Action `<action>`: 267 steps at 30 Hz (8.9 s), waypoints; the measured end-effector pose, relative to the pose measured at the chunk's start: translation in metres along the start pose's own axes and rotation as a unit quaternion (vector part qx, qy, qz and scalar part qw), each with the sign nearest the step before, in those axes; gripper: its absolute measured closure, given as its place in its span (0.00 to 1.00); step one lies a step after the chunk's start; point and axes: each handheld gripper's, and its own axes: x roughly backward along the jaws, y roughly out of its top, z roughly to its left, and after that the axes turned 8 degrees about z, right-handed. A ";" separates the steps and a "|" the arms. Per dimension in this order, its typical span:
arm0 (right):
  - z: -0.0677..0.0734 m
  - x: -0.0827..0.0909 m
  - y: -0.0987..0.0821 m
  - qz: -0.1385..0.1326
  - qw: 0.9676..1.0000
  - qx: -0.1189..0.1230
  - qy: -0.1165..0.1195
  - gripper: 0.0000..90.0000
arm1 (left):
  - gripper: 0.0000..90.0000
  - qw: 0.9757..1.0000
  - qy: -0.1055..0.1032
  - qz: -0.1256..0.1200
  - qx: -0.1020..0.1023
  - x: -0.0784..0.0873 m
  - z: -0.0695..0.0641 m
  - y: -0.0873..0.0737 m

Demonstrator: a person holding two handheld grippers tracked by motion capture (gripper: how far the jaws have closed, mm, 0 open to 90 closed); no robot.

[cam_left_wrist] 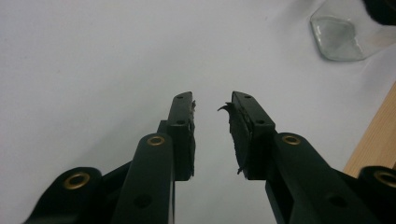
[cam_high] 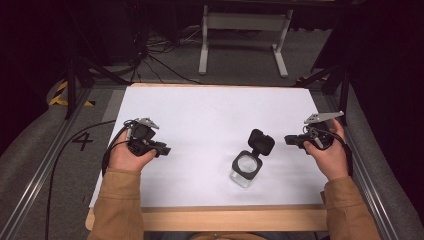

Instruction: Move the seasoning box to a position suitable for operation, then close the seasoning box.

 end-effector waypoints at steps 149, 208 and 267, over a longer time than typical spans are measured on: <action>0.076 0.008 -0.006 0.076 0.980 0.147 0.109 1.00 | 0.97 0.988 -0.074 -0.089 -0.102 -0.029 -0.090 0.059; 0.069 -0.083 0.016 0.098 0.985 0.102 0.100 1.00 | 0.94 0.993 -0.027 -0.109 -0.024 0.003 -0.057 0.012; -0.066 -0.027 -0.051 0.016 0.992 -0.065 -0.108 0.39 | 0.75 0.995 0.009 -0.081 0.064 -0.046 0.029 -0.015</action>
